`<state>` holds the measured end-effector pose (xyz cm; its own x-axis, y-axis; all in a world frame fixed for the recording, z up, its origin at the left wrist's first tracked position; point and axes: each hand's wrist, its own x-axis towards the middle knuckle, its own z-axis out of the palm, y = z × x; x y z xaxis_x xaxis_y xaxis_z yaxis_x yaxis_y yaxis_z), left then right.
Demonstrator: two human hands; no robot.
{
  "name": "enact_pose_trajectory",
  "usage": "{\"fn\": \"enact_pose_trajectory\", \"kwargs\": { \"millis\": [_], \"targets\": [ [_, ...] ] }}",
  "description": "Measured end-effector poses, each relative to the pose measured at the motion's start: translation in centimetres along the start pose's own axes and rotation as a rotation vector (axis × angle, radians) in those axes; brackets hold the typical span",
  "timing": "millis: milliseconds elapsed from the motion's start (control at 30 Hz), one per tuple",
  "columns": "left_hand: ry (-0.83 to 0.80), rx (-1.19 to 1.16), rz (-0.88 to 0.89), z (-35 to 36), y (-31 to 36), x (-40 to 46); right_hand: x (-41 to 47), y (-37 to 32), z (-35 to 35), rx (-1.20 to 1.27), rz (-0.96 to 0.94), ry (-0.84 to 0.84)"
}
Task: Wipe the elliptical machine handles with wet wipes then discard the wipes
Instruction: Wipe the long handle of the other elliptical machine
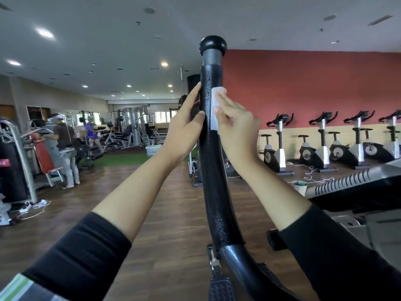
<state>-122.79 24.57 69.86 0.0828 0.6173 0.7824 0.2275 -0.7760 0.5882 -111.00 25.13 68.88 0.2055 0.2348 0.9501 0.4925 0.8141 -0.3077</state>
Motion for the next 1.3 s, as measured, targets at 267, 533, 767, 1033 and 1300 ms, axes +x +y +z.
{"fn": "enact_pose_trajectory", "kwargs": {
  "millis": [267, 533, 767, 1033, 1300],
  "targets": [
    [-0.002, -0.009, -0.004, 0.2, -0.3, -1.3, 3.8, -1.5, 0.8, -0.053, -0.006, 0.038],
    [0.026, 0.038, -0.079, 0.5, -1.3, -4.5, -3.0, 0.2, -0.9, -0.128, -0.041, -0.088],
    [0.032, 0.057, -0.137, 0.8, -1.0, -6.7, -1.3, -1.0, -0.8, 0.016, 0.077, -0.114],
    [-0.023, 0.003, -0.202, 0.6, -1.4, -9.5, -6.7, -2.2, -4.6, -0.121, 0.310, -0.287],
    [-0.117, -0.077, -0.278, -0.1, -0.9, -11.9, -6.2, -4.8, -3.8, -0.186, 0.449, -0.274]
  ]
}}
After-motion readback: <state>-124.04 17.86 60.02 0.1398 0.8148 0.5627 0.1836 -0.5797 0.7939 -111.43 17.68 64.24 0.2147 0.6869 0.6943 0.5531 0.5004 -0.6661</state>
